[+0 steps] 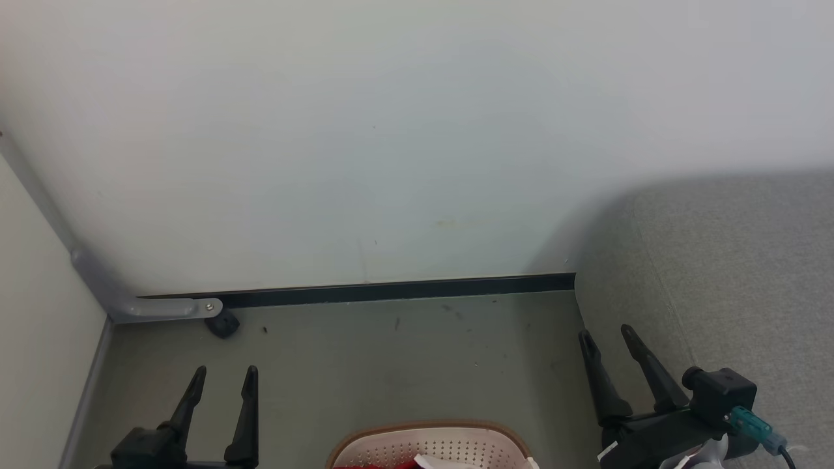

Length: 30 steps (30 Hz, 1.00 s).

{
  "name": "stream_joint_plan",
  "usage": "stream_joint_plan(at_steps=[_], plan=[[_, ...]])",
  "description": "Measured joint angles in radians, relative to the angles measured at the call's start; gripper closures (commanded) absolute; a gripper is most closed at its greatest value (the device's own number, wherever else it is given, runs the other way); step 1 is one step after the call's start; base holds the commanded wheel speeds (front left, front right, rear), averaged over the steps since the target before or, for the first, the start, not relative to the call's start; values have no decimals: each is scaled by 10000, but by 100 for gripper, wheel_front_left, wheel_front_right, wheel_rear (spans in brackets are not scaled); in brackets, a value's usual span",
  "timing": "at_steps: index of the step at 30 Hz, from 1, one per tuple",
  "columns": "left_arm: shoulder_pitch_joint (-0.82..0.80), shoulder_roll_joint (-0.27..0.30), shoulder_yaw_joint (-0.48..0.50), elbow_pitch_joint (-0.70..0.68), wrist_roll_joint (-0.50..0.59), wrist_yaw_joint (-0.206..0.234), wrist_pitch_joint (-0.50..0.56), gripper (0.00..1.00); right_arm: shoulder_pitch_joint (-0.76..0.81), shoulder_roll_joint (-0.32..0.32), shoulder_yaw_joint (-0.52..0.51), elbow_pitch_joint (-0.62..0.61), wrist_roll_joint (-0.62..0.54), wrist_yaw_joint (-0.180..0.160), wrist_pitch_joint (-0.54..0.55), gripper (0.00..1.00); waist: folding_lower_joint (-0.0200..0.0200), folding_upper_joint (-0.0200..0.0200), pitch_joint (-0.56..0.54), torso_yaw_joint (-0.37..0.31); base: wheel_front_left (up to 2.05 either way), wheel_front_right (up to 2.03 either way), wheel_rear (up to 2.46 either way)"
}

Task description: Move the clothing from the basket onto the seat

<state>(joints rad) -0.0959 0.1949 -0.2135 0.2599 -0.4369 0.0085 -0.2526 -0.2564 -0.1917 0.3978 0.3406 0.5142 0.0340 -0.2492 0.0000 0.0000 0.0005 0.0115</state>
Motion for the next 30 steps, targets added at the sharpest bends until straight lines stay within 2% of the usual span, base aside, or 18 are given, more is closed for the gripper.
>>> stream_joint_plan(at_steps=[30], plan=[[9, -368, 621, 82, 69, -274, 0, 0, 37, 238, -460, 157, -435, 12, 0, 0, 0, 0, 345, -89, 0, 0, 0]])
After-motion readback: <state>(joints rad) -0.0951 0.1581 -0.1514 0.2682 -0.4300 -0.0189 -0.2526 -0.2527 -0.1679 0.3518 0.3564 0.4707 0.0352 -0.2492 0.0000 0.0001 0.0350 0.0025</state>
